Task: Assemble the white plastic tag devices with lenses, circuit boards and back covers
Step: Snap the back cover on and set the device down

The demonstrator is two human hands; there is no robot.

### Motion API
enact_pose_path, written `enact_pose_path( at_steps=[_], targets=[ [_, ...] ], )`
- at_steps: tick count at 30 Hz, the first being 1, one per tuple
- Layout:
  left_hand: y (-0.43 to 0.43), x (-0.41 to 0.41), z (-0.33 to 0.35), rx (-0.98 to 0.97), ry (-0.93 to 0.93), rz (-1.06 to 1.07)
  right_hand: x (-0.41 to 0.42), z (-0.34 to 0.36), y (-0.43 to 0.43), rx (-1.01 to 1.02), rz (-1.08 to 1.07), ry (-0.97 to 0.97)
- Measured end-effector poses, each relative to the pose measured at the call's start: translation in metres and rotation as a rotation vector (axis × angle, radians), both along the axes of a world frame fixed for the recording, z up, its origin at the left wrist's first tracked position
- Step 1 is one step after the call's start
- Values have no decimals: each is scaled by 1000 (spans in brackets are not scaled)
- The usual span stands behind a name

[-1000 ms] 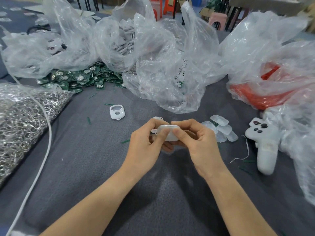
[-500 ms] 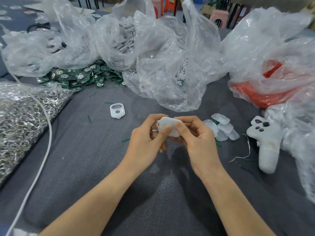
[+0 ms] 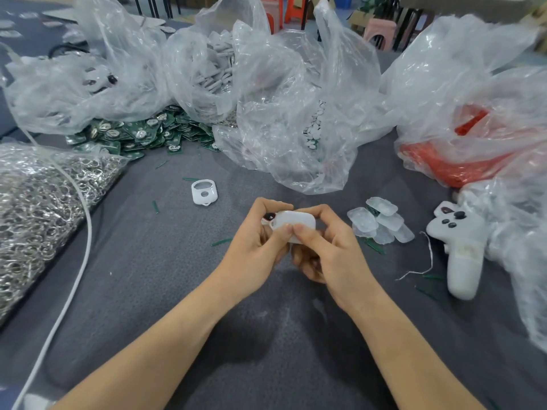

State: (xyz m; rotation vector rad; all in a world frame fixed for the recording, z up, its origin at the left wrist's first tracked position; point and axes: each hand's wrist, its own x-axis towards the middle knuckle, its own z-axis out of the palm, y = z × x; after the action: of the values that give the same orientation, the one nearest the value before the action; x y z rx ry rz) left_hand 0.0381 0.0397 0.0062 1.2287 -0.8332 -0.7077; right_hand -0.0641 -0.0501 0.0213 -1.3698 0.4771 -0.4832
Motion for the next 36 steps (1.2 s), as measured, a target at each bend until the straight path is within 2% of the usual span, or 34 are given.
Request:
enact_pose_path(
  at_steps=[3, 5, 8, 10, 11, 13, 15, 18, 20, 24, 29, 31, 36],
  targets=[
    [-1, -3, 0, -6, -21, 14, -1, -1, -1, 14, -13, -11],
    [-1, -4, 0, 0, 83, 2, 0, 0, -1, 27, 8, -40],
    [0, 6, 1, 39, 557, -138, -2, 0, -4, 81, 101, -129],
    [2, 13, 7, 50, 806, -324, -1, 0, -7, -55, 80, -125],
    [4, 14, 9, 76, 839, -403, -1, -1, -7, -142, 34, -105],
    [4, 11, 10, 177, 711, -456, 0, -4, -8, -256, -74, -86],
    [3, 2, 9, 247, 454, -384, 0, -4, -10, -303, -153, -68],
    [3, -4, 6, 162, 122, -172, -2, -2, -10, -341, -174, -38],
    [4, -2, 4, 133, 38, -135, -1, -1, -9, -337, -143, -12],
    [5, -2, 0, 135, 16, -151, -1, 0, -7, -273, 27, 39],
    [6, -3, -5, 88, 148, -176, -2, 3, -2, -188, 27, -3],
    [5, -5, -6, 81, 131, -165, -1, 3, 0, -169, 14, -55],
    [-1, -7, -2, -58, 225, -158, 2, 2, 2, -240, -33, -178]
  ],
)
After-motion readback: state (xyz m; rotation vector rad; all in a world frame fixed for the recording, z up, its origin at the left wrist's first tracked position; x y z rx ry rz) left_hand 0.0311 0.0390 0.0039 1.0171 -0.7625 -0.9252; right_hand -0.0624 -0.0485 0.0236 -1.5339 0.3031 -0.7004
